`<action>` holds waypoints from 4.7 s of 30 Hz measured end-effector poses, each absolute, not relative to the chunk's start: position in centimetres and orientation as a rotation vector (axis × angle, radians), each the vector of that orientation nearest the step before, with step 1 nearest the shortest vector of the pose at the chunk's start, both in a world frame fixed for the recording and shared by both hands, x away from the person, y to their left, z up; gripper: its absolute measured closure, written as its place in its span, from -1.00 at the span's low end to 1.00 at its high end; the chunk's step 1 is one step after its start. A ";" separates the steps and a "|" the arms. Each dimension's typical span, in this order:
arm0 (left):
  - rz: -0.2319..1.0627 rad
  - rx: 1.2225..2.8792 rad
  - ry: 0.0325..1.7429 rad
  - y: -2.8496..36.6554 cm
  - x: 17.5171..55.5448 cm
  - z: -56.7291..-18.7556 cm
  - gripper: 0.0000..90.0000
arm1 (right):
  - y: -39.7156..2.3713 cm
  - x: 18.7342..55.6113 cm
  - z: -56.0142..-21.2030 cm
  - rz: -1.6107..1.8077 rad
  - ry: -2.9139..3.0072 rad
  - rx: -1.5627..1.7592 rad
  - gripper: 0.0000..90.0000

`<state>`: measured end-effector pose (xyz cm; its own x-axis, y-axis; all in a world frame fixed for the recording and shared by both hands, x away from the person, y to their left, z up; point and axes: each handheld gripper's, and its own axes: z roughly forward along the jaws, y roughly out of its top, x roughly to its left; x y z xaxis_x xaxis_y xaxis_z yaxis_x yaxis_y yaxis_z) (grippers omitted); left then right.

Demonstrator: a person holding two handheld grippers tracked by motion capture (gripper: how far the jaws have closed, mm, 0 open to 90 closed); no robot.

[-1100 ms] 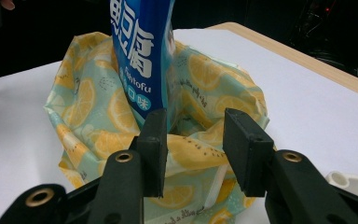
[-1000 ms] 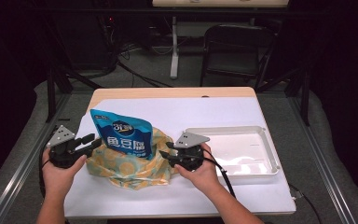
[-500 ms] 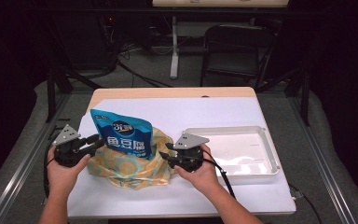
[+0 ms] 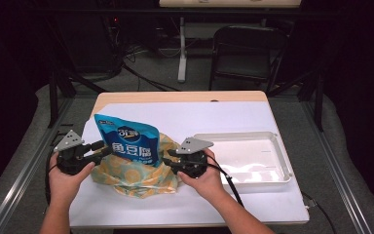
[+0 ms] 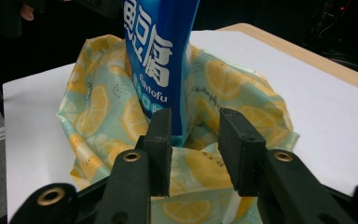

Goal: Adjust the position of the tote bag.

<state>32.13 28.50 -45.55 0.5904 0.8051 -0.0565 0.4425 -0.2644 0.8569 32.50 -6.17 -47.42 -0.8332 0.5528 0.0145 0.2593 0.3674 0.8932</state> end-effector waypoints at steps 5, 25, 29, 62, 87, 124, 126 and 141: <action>0.512 1.920 0.997 27.9 32.3 -45.8 0.30 | -5.5 32.8 -47.6 1.444 2.350 0.721 0.53; 0.473 1.888 0.982 27.8 32.9 -46.1 0.24 | -3.7 33.8 -48.5 1.413 2.377 0.728 0.72; 0.472 1.888 0.980 27.8 32.9 -46.1 0.24 | -3.5 33.8 -48.7 1.403 2.374 0.726 0.80; 0.469 1.866 0.948 27.7 32.9 -46.1 0.49 | -2.5 33.9 -49.0 1.364 2.365 0.719 1.00; 0.516 1.881 0.924 26.6 32.5 -45.8 0.87 | -2.7 34.0 -49.0 1.372 2.343 0.730 1.00; 0.597 1.835 0.855 25.4 31.2 -39.5 0.92 | -4.3 33.5 -43.7 1.487 2.211 0.699 1.00; 0.601 1.837 0.852 25.4 31.1 -39.0 0.92 | -4.4 33.5 -43.3 1.495 2.202 0.694 1.00; 0.629 1.835 0.828 25.1 30.4 -36.3 0.93 | -4.7 33.2 -40.9 1.529 2.156 0.676 1.00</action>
<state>30.37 25.07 -36.26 0.6322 0.7728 0.0555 0.2605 -0.2795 0.9241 33.21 -4.68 -40.95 -0.7982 0.6002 -0.0510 0.1503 0.2805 0.9480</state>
